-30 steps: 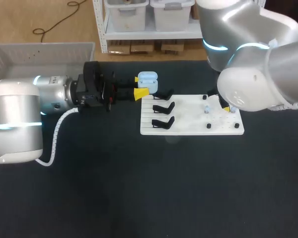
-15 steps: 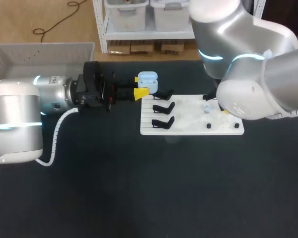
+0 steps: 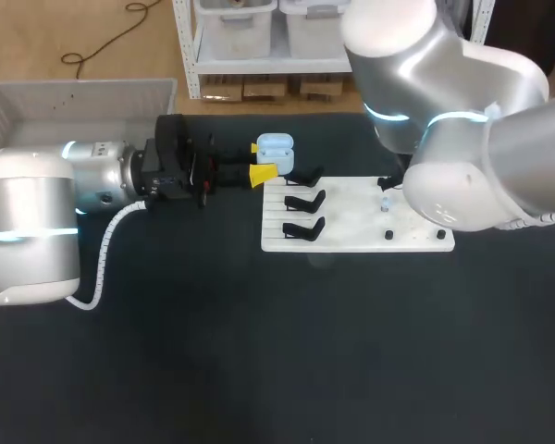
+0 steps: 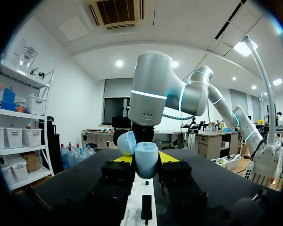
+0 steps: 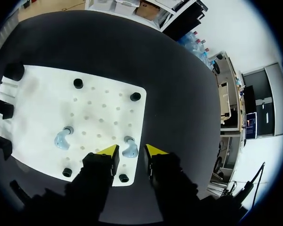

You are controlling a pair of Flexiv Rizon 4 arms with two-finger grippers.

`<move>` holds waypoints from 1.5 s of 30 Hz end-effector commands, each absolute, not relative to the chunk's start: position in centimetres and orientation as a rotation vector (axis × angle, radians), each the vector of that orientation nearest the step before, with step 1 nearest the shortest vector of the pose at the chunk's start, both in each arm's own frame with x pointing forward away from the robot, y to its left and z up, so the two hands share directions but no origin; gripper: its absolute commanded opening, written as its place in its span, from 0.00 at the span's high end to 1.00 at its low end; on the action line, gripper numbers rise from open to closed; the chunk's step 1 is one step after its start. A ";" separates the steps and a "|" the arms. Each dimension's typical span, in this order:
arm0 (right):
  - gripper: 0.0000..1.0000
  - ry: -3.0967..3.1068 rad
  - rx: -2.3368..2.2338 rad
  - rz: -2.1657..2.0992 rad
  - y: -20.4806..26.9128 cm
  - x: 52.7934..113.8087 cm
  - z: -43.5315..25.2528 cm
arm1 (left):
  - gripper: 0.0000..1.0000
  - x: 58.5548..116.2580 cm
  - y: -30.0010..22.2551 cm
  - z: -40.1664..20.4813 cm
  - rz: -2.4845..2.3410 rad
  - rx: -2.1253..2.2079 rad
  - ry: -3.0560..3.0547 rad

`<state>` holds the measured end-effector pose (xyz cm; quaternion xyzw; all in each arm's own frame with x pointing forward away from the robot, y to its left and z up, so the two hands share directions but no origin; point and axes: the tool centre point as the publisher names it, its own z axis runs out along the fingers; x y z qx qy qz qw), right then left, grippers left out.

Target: Pick up each earbud case from the left stands, insert the matching earbuds, close the lid, and place the case in the box.

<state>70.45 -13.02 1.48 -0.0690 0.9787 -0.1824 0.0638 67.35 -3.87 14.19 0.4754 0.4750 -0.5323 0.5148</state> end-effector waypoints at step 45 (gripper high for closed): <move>1.00 2.901 -0.135 -0.592 -10.3 67.1 7.8 | 1.00 67.3 -3.9 14.1 -1.277 1.141 1.142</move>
